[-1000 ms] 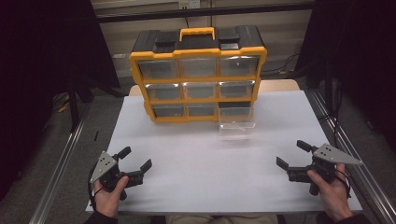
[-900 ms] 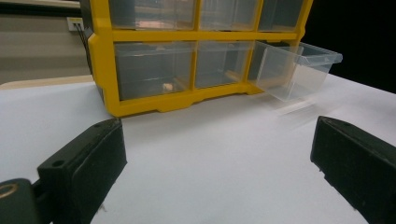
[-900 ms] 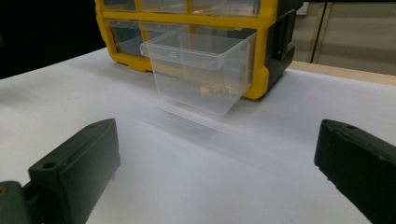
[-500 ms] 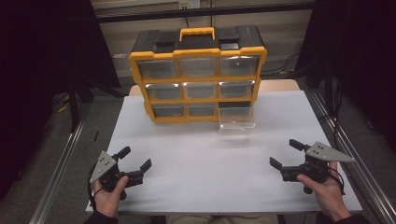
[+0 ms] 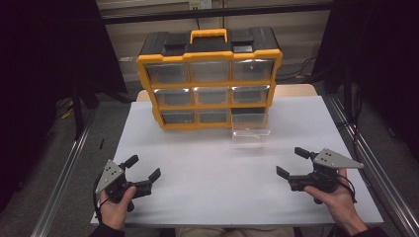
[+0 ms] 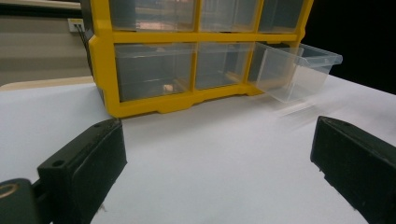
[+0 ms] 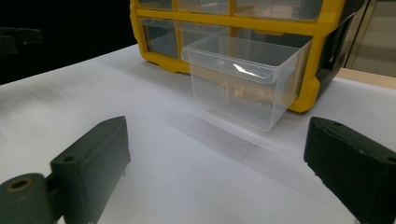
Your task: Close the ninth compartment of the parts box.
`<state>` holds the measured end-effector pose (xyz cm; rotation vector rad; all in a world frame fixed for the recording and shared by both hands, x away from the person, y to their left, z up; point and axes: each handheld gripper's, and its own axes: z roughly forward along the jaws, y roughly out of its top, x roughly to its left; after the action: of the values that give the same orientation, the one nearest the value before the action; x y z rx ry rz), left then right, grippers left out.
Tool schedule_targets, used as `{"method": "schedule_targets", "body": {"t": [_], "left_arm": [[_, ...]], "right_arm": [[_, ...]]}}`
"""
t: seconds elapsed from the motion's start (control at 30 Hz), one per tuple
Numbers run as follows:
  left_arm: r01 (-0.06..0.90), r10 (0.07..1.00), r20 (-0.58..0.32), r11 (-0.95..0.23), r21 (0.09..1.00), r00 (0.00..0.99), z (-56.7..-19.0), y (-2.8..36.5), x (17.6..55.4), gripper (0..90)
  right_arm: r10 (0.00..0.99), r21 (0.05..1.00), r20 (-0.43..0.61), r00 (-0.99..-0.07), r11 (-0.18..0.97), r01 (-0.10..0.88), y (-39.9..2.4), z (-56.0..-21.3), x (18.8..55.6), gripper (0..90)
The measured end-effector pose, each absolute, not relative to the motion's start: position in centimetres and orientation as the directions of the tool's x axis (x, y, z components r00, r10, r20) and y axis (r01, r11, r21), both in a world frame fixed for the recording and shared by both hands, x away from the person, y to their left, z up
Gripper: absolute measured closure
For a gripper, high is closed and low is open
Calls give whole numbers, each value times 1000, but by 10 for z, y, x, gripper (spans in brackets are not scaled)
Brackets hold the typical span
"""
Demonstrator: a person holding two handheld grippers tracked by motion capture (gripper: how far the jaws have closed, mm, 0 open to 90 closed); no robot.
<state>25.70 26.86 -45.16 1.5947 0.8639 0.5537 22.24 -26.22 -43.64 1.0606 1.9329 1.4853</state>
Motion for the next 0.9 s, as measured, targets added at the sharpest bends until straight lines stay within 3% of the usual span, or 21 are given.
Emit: {"method": "schedule_targets", "body": {"t": [0.33, 0.43, 0.87, 0.9], "left_arm": [[228, 783, -104, -49, 972, 613, -452, 268, 257, 32], [232, 785, -107, -49, 971, 610, -452, 268, 257, 32], [231, 785, -106, -48, 972, 610, -452, 268, 257, 32], [231, 785, -106, -48, 972, 610, -452, 268, 257, 32]], "right_arm": [[784, 949, 93, -613, 116, 292, -253, -437, 228, 174], [773, 950, 94, -628, 118, 288, -248, -437, 232, 253], [748, 950, 99, -656, 126, 287, -233, -439, 243, 421], [743, 950, 93, -662, 132, 282, -231, -439, 245, 464]]}}
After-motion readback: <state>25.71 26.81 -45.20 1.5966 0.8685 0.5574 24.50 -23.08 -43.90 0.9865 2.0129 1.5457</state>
